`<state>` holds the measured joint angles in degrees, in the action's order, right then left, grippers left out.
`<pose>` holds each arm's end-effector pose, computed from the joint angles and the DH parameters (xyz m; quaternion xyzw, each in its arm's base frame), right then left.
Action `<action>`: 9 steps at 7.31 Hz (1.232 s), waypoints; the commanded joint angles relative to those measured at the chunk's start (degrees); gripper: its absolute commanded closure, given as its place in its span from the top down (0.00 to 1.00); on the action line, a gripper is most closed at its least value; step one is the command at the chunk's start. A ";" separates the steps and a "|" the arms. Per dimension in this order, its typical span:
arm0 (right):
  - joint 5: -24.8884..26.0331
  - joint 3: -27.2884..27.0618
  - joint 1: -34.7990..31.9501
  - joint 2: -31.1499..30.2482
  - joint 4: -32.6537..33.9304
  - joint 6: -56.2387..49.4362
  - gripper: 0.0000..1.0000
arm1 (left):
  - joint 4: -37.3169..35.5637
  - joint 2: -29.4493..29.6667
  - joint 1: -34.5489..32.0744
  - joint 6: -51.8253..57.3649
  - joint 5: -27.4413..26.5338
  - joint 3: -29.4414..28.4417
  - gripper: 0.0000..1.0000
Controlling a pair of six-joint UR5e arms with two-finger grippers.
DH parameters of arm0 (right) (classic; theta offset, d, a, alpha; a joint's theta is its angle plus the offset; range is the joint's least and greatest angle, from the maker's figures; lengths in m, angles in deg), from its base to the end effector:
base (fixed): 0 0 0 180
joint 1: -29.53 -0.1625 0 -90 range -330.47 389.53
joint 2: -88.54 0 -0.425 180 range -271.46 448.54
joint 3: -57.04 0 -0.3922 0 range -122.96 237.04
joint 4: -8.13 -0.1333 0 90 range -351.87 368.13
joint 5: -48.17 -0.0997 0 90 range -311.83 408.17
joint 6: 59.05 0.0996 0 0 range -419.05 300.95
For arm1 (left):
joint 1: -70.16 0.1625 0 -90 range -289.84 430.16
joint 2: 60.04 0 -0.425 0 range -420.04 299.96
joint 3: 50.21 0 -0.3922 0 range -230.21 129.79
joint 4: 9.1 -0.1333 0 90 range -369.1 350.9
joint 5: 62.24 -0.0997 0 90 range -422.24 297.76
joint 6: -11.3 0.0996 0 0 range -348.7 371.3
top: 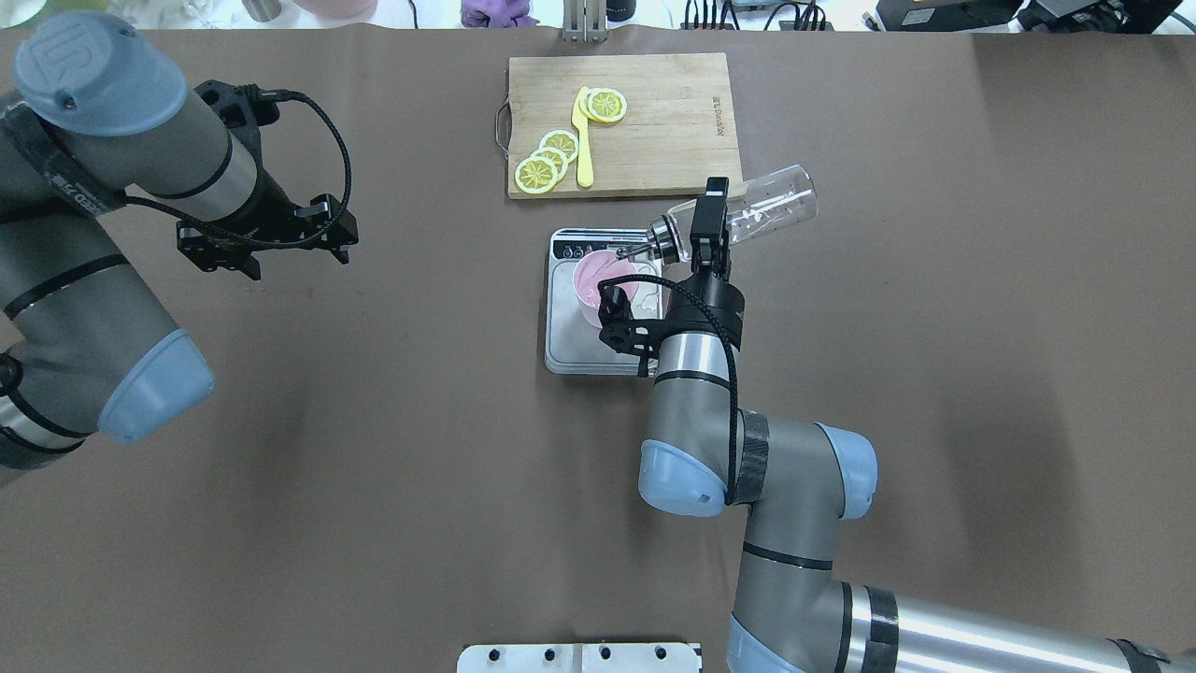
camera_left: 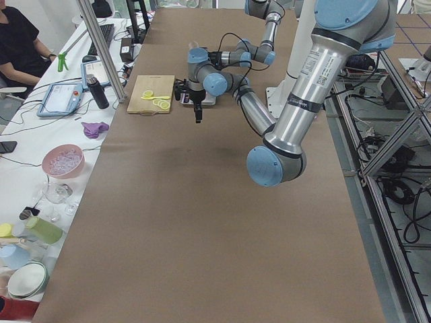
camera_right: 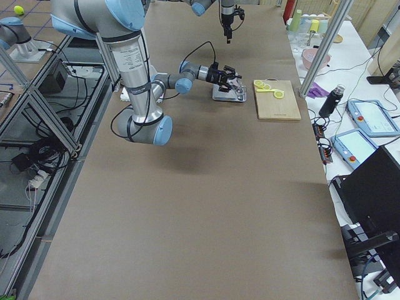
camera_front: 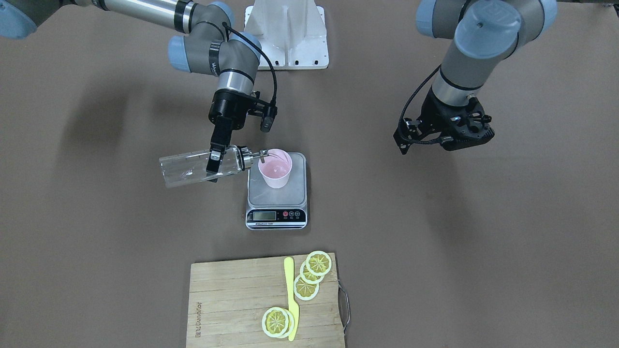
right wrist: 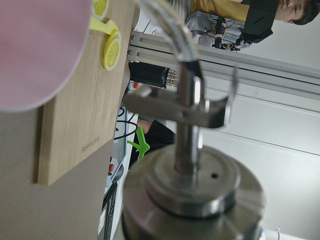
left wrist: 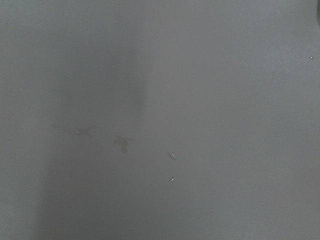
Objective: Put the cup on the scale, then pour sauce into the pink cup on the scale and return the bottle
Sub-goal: 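Tilt the sauce bottle over the pink cup to pour with the right gripper, then carry the sauce bottle back upright to its spot while the left arm withdraws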
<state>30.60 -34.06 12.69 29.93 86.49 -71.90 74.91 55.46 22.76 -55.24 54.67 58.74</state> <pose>-0.5509 -0.4052 0.2668 0.5371 0.3212 -0.3477 0.6982 0.3386 -0.4986 0.2790 0.0067 0.3884 -0.1155 0.9142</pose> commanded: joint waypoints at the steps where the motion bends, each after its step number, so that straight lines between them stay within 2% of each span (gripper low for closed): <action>1: -0.53 0.83 -0.12 -0.18 -1.10 9.31 0.11 | 0.28 0.07 -0.68 -0.17 0.08 0.39 0.99; 4: -2.28 0.57 -0.12 -0.71 -1.54 16.43 0.11 | 0.28 0.07 -0.68 -0.17 0.08 0.39 0.99; 5: -5.25 0.48 -0.81 -1.15 -8.59 18.37 0.11 | 0.28 0.07 -0.68 -0.17 0.08 0.39 0.99; 7: -11.57 0.13 -4.05 -6.14 -25.02 18.04 0.10 | 0.28 0.07 -0.94 -0.08 0.08 0.30 0.99; 9: -16.59 -0.05 -7.66 -10.00 -35.07 21.35 0.11 | 0.19 -0.02 -1.99 1.75 0.16 0.39 0.98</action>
<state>17.41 -34.01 7.29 22.71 58.22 -52.90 75.17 55.51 21.25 -54.75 54.80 59.10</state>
